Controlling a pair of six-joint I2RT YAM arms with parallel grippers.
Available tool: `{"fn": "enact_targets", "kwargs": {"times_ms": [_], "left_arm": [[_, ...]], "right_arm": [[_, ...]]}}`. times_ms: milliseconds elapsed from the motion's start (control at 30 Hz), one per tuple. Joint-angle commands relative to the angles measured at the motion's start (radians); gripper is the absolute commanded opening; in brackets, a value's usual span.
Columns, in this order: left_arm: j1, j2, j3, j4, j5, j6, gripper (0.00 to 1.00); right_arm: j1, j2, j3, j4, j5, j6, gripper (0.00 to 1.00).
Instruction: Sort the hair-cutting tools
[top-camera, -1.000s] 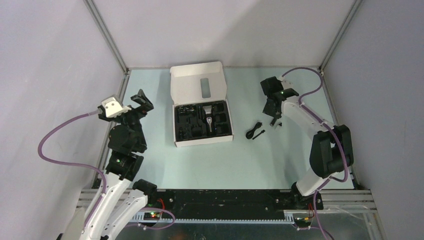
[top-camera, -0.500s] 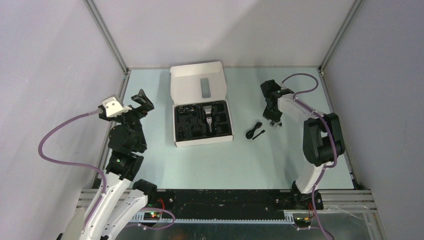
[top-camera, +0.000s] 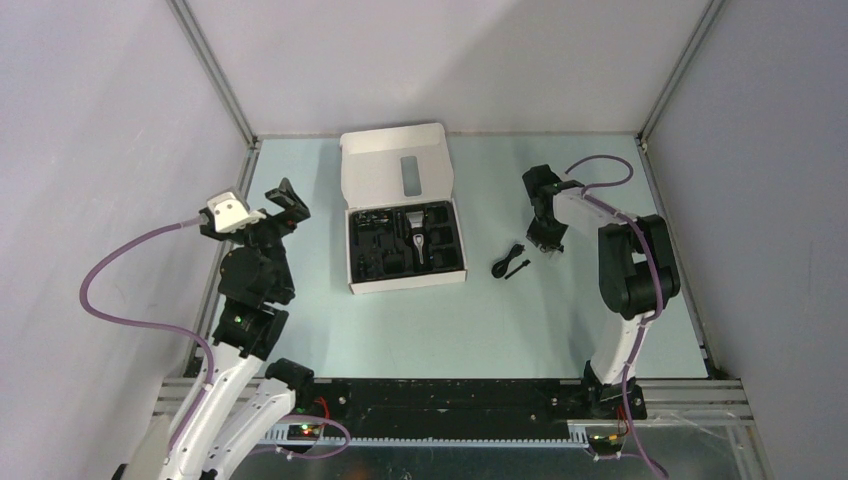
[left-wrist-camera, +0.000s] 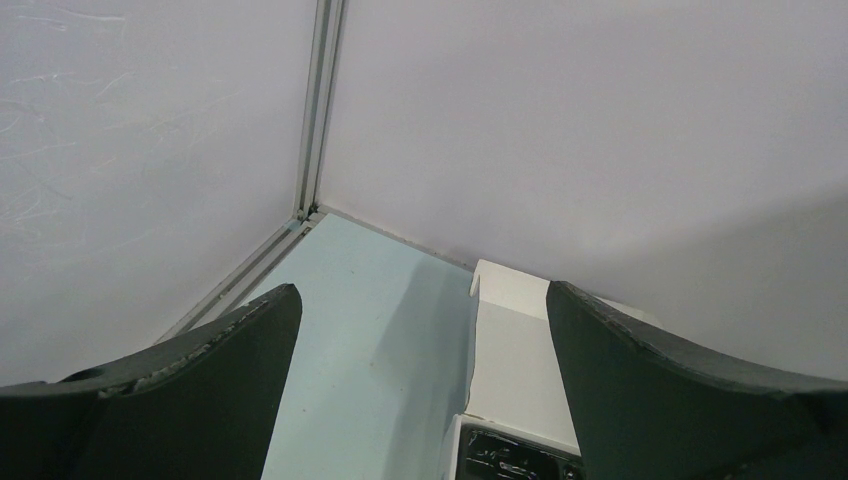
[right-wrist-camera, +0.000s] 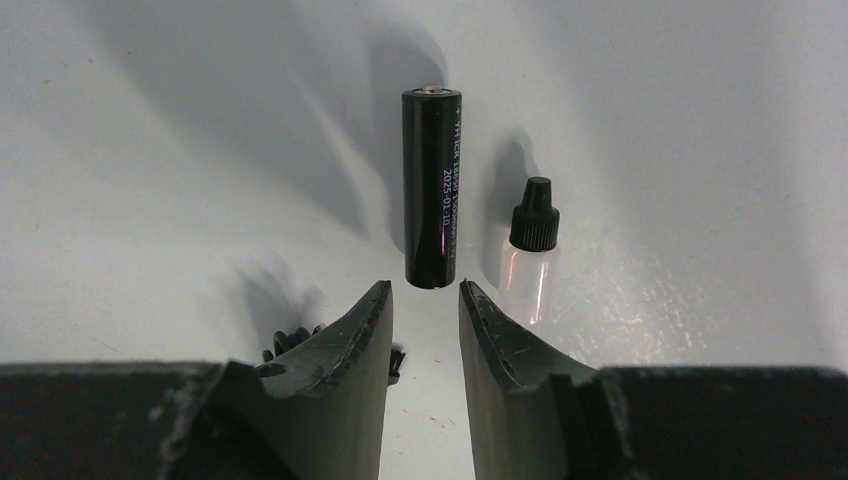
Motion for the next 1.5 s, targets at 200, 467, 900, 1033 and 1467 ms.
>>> {"fn": "enact_targets", "kwargs": {"times_ms": [200, 467, 900, 1033, 1467], "left_arm": [[-0.007, 0.003, -0.001, 0.02, 0.004, 0.012, 1.0], [-0.006, 0.0, 0.0, 0.016, 0.012, 0.005, 1.0], [-0.007, -0.018, 0.004, -0.017, 0.108, -0.1, 1.0], [-0.015, -0.018, 0.005, -0.021, 0.153, -0.129, 1.0], [-0.075, 0.033, 0.046, -0.043, 0.429, -0.21, 1.0]], "right_arm": [[-0.025, 0.066, -0.012, 0.058, -0.02, 0.017, 0.34], [-0.037, 0.064, -0.013, 0.061, -0.009, 0.01, 0.22], [0.076, -0.109, -0.013, 0.064, 0.057, -0.069, 0.0], [0.153, -0.182, -0.012, 0.093, 0.056, -0.119, 0.0], [0.484, -0.377, -0.013, 0.329, 0.016, -0.302, 0.0]]}}
